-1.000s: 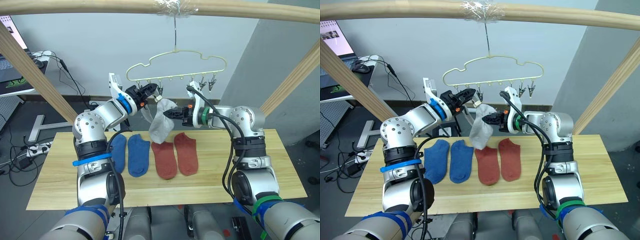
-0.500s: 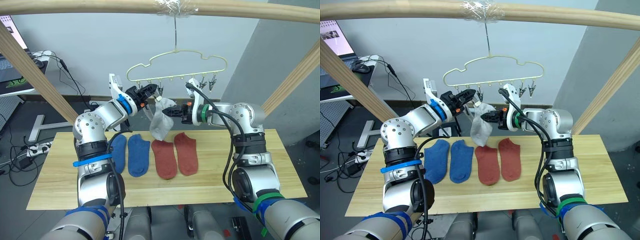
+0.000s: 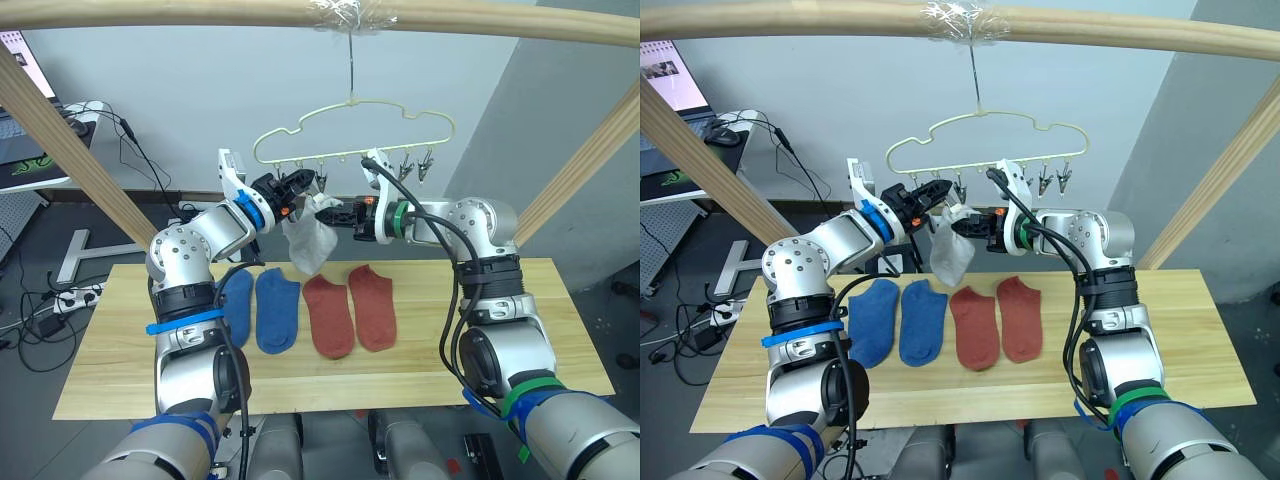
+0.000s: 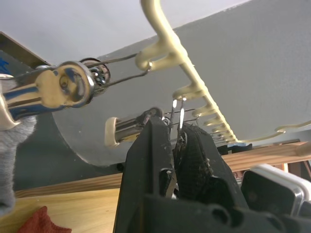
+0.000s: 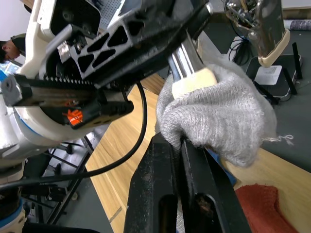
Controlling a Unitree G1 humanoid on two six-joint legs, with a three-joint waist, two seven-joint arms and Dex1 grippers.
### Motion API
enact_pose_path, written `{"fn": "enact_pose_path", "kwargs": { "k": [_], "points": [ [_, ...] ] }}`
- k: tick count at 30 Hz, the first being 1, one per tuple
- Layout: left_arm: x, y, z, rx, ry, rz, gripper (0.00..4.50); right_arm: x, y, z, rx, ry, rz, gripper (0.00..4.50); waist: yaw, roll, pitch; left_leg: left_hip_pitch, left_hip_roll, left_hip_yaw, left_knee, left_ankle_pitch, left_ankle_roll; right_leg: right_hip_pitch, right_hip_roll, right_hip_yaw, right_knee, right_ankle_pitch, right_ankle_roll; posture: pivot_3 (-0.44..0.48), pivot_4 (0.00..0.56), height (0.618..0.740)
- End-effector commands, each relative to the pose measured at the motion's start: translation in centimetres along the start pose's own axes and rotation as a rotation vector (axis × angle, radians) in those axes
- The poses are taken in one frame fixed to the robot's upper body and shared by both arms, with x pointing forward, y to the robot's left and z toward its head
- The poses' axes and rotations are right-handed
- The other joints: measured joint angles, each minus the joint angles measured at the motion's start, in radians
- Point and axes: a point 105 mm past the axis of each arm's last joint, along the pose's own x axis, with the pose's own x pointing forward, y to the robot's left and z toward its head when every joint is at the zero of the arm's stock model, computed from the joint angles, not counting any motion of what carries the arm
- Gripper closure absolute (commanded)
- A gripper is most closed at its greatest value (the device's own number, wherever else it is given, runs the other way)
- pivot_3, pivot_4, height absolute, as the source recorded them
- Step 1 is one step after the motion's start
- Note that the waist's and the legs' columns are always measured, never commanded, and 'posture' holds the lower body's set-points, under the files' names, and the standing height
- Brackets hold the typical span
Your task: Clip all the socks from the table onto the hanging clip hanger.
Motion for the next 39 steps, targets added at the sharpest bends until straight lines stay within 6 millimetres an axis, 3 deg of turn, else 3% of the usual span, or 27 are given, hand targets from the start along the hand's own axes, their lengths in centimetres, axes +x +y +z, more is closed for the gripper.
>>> {"fn": "enact_pose_path", "kwargs": {
  "k": [1,7,12,15,23,28,32,39],
  "points": [
    [-0.1,-1.4,0.5,0.033,-0.017,-0.055,4.27,-0.1,1.1,1.4,-0.043,-0.038,0.036,4.49,0.000,0.000,0.000,0.000,0.000,0.000,0.000,0.000,0.000,0.000,0.000,0.000,0.000,0.000,0.000,0.075,0.157,0.740],
    [-0.2,-1.6,0.6,0.020,-0.024,-0.069,2.39,-0.2,1.2,1.3,-0.040,-0.036,0.034,4.50,0.001,0.000,0.000,0.000,0.000,0.000,0.000,0.000,0.000,0.000,0.000,0.000,0.000,0.000,0.000,0.075,0.157,0.740],
    [-0.3,-2.2,0.9,0.018,-0.033,-0.098,2.39,-0.1,1.1,0.8,-0.041,-0.028,0.030,4.50,0.000,0.000,0.000,0.000,0.000,0.000,0.000,0.000,0.000,0.000,0.000,0.000,0.000,0.000,0.000,0.071,0.155,0.740],
    [-0.5,-2.7,0.7,0.052,-0.021,-0.109,2.36,0.0,1.0,0.5,-0.062,-0.022,0.017,3.80,0.000,0.000,0.000,0.000,0.000,0.000,0.000,0.000,0.000,0.000,0.000,0.000,0.000,0.000,0.000,0.073,0.155,0.740],
    [-2.0,-1.9,-1.2,0.294,0.029,-0.024,2.36,-0.3,0.3,-1.3,-0.076,0.007,-0.008,1.03,0.003,0.000,0.000,0.000,0.000,0.000,-0.001,0.000,0.000,0.000,0.000,0.000,0.000,0.000,0.000,0.106,0.156,0.740],
    [-3.2,-1.2,-2.4,0.448,0.044,0.015,2.36,-2.1,-0.4,-3.0,-0.085,0.017,-0.033,1.03,0.012,0.000,0.000,0.000,0.000,0.000,-0.001,0.000,0.000,0.000,0.000,0.000,0.000,0.000,0.000,0.129,0.154,0.740],
    [-4.6,-0.8,-3.0,0.605,0.055,0.029,2.36,-4.6,-1.0,-4.2,-0.122,0.022,-0.082,1.03,0.022,0.000,0.000,0.000,0.000,0.000,0.000,0.000,0.000,0.000,0.000,0.000,0.000,0.000,0.000,0.134,0.155,0.740],
    [-4.2,-2.8,-3.3,0.858,-0.112,-0.022,2.36,-9.4,-0.3,-3.7,-0.303,-0.018,-0.153,1.03,0.040,0.000,0.000,0.000,0.000,0.001,0.000,0.000,0.000,0.000,0.000,0.001,-0.001,0.000,0.000,0.140,0.157,0.740]
  ]
}}
